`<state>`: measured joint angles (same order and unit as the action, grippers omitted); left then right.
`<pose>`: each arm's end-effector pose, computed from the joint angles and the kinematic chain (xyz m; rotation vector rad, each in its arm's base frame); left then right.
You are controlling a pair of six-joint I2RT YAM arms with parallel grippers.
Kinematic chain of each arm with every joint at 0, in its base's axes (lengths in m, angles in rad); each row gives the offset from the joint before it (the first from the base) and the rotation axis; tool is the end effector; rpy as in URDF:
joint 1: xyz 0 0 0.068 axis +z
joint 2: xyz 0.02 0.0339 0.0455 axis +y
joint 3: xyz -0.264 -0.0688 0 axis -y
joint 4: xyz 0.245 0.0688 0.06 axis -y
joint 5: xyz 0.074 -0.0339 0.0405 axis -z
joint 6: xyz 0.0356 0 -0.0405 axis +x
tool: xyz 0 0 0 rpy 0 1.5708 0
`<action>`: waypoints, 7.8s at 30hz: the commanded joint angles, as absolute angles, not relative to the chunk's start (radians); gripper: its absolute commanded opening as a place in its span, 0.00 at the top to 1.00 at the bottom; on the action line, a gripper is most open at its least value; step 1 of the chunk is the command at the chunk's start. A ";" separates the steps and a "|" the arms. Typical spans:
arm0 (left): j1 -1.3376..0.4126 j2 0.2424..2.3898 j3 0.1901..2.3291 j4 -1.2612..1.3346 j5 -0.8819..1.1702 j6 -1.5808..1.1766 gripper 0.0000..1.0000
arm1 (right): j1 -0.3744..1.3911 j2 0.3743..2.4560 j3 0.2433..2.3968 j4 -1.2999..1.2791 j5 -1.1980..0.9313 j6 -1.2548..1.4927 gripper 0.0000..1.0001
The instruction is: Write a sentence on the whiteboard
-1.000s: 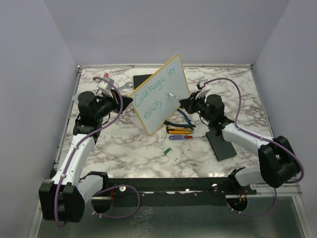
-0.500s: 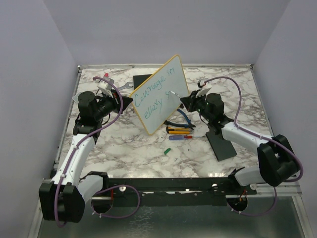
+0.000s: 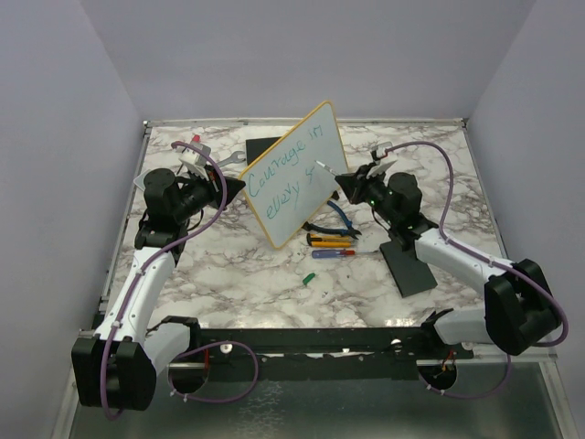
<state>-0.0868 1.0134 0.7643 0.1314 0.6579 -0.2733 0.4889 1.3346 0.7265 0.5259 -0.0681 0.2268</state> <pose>0.2313 -0.0420 0.3233 0.3462 1.6964 -0.8201 0.2661 0.1443 0.2705 -0.2729 1.6653 0.5979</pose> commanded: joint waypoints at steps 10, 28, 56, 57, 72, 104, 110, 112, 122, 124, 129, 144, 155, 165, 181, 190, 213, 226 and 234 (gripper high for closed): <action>-0.091 0.996 0.758 0.141 0.670 -0.256 1.00 | 0.485 1.391 0.777 0.571 -0.137 0.206 0.99; -0.091 0.992 0.759 0.141 0.672 -0.256 1.00 | 0.484 1.411 0.721 0.545 -0.124 0.202 0.99; -0.092 0.994 0.759 0.141 0.673 -0.258 1.00 | 0.484 1.416 0.757 0.509 -0.036 0.187 0.99; -0.093 0.994 0.758 0.141 0.673 -0.258 1.00 | 0.485 1.405 0.759 0.509 -0.035 0.185 1.00; -0.094 0.997 0.759 0.142 0.673 -0.258 1.00 | 0.484 1.413 0.755 0.496 -0.012 0.178 0.99; -0.095 0.997 0.759 0.141 0.672 -0.256 1.00 | 0.483 1.422 0.779 0.536 -0.066 0.124 0.99; -0.095 0.997 0.759 0.142 0.672 -0.257 1.00 | 0.483 1.419 0.763 0.528 -0.082 0.124 0.99; -0.095 0.997 0.759 0.141 0.672 -0.257 1.00 | 0.484 1.420 0.754 0.526 -0.091 0.130 0.99; -0.095 0.998 0.759 0.142 0.672 -0.257 1.00 | 0.484 1.440 0.730 0.503 -0.091 0.139 0.99; -0.096 0.999 0.759 0.142 0.672 -0.256 1.00 | 0.484 1.440 0.726 0.501 -0.084 0.138 1.00; -0.095 0.999 0.759 0.142 0.673 -0.256 1.00 | 0.484 1.451 0.728 0.496 -0.046 0.141 0.99; -0.095 0.997 0.759 0.141 0.671 -0.256 1.00 | 0.484 1.469 0.782 0.486 0.052 0.144 0.99; -0.095 0.996 0.759 0.141 0.671 -0.257 1.00 | 0.484 1.389 0.771 0.491 0.074 0.138 0.99; -0.095 0.997 0.758 0.141 0.672 -0.257 1.00 | 0.485 1.422 0.824 0.507 0.070 0.127 0.99; -0.096 0.996 0.759 0.141 0.673 -0.256 1.00 | 0.483 1.465 0.818 0.497 0.072 0.129 0.99; -0.095 0.994 0.759 0.142 0.675 -0.258 1.00 | 0.484 1.460 0.740 0.478 0.070 0.162 1.00; -0.100 0.986 0.758 0.141 0.673 -0.258 1.00 | 0.485 1.352 0.750 0.418 0.092 0.161 0.99; -0.099 0.989 0.758 0.141 0.670 -0.257 1.00 | 0.485 1.428 0.853 0.477 0.062 0.136 0.99; -0.100 0.994 0.758 0.141 0.670 -0.257 1.00 | 0.483 1.461 0.870 0.482 0.054 0.134 0.99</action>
<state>-0.0937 1.0058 0.7616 0.1303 0.6582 -0.2737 0.4824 1.4395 0.8425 0.4545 0.0624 0.1513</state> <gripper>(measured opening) 0.020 0.064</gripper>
